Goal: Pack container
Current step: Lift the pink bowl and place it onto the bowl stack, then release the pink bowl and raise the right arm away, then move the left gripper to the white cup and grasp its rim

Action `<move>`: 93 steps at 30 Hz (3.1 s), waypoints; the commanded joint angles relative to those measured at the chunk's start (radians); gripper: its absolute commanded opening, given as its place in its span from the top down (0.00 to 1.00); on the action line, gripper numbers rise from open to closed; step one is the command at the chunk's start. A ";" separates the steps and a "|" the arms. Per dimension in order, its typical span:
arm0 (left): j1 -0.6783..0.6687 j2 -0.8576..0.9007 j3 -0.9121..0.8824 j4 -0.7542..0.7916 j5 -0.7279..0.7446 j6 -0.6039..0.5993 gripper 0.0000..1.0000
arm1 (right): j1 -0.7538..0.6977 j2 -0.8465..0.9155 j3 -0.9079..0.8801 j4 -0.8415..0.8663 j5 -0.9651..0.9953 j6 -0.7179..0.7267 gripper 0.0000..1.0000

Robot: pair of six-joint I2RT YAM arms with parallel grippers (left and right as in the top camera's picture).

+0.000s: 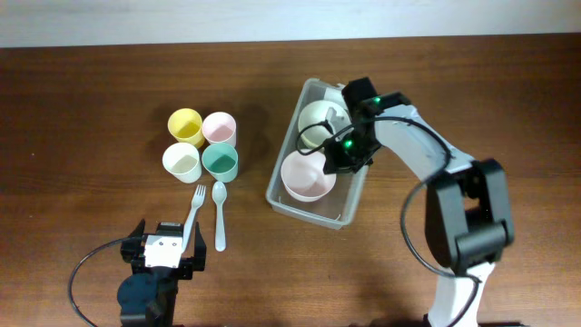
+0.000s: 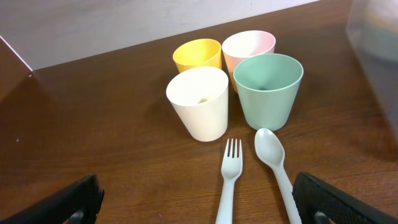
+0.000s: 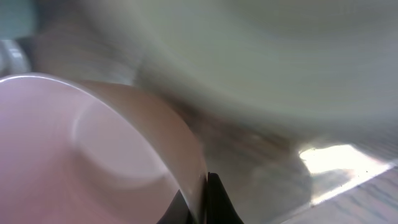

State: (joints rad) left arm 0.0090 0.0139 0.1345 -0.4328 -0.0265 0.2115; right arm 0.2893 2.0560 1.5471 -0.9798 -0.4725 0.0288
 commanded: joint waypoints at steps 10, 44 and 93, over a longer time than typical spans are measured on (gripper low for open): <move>0.000 -0.007 -0.008 0.002 0.011 -0.016 0.00 | -0.023 -0.153 0.035 0.095 0.008 0.022 0.96; 0.000 -0.007 -0.008 0.003 0.011 -0.016 0.00 | -0.246 -0.407 0.256 0.093 0.275 0.187 0.38; 0.000 0.949 0.811 -0.253 0.206 -0.196 0.00 | -0.513 -0.505 0.257 -0.046 0.271 0.189 0.01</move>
State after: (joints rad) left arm 0.0086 0.7364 0.7391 -0.5842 0.1692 0.0360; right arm -0.2237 1.5505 1.8061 -1.0267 -0.2028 0.2245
